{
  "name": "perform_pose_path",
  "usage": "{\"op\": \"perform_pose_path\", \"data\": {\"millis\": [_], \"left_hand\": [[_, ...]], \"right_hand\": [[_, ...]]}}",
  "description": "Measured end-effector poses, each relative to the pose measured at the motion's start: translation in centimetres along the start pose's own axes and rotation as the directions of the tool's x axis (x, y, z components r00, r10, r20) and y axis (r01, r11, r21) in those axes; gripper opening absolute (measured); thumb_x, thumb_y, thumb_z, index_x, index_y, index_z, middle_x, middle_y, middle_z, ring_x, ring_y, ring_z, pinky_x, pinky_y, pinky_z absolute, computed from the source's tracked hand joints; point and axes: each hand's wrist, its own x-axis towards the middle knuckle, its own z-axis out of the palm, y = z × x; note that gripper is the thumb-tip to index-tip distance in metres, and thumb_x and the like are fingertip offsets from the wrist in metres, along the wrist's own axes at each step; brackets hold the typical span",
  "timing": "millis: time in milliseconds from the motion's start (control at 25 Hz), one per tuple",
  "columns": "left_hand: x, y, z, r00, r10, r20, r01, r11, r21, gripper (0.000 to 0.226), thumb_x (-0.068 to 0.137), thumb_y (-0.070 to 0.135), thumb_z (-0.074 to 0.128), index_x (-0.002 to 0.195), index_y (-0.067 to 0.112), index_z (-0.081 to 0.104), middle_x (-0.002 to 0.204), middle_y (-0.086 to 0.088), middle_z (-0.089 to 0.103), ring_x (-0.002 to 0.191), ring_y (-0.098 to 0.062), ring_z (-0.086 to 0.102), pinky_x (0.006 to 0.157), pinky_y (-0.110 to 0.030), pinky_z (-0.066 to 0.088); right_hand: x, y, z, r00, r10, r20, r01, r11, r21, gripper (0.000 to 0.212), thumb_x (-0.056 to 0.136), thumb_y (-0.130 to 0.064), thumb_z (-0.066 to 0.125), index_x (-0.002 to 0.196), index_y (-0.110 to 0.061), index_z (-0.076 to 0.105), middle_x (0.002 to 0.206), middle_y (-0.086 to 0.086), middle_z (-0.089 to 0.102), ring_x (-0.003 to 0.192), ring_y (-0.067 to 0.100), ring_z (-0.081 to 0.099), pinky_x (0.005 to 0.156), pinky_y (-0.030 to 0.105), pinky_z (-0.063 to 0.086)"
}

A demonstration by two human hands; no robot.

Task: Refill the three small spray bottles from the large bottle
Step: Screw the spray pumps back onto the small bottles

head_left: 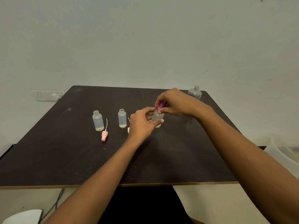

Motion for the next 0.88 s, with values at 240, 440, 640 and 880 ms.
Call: {"op": "perform_pose_path", "data": {"millis": [240, 440, 640, 880], "left_hand": [[8.3, -1.7, 3.1, 0.993, -0.101, -0.066, 0.102, 0.995, 0.011, 0.054, 0.074, 0.024, 0.096, 0.123, 0.016, 0.075, 0.108, 0.000, 0.080, 0.098, -0.010, 0.076, 0.097, -0.033, 0.061], [14.9, -3.1, 5.6, 0.973, -0.137, -0.185, 0.135, 0.991, -0.023, 0.039, 0.078, 0.020, 0.094, 0.113, 0.017, 0.079, 0.101, 0.002, 0.080, 0.093, -0.009, 0.075, 0.094, -0.030, 0.061], [19.0, -4.1, 7.0, 0.961, -0.159, -0.225, 0.165, 0.986, 0.007, 0.035, 0.080, 0.025, 0.092, 0.111, 0.015, 0.079, 0.104, -0.001, 0.079, 0.091, -0.009, 0.070, 0.084, -0.020, 0.054], [20.3, -5.6, 8.0, 0.956, -0.206, -0.208, 0.214, 0.977, 0.021, 0.027, 0.086, 0.020, 0.088, 0.110, 0.015, 0.078, 0.105, 0.000, 0.078, 0.095, -0.011, 0.071, 0.090, -0.027, 0.059]], "right_hand": [[5.9, 5.8, 2.5, 0.971, 0.162, -0.176, -0.139, 0.981, 0.134, 0.026, 0.089, -0.022, 0.085, 0.112, -0.014, 0.077, 0.099, -0.001, 0.075, 0.088, 0.012, 0.069, 0.088, 0.030, 0.060], [9.8, 10.4, 6.4, 0.840, 0.408, -0.359, -0.194, 0.842, 0.504, 0.028, 0.086, -0.024, 0.088, 0.110, -0.012, 0.080, 0.095, -0.002, 0.078, 0.085, 0.007, 0.072, 0.079, 0.013, 0.055], [12.7, 13.1, 9.0, 0.772, 0.499, -0.392, -0.176, 0.762, 0.623, 0.028, 0.088, -0.029, 0.085, 0.111, -0.014, 0.083, 0.100, -0.001, 0.081, 0.082, -0.002, 0.071, 0.075, 0.004, 0.053], [14.0, 14.7, 10.9, 0.775, 0.523, -0.356, -0.192, 0.731, 0.655, 0.027, 0.088, -0.024, 0.085, 0.112, -0.013, 0.082, 0.100, 0.000, 0.081, 0.081, -0.006, 0.069, 0.073, 0.004, 0.053]]}}
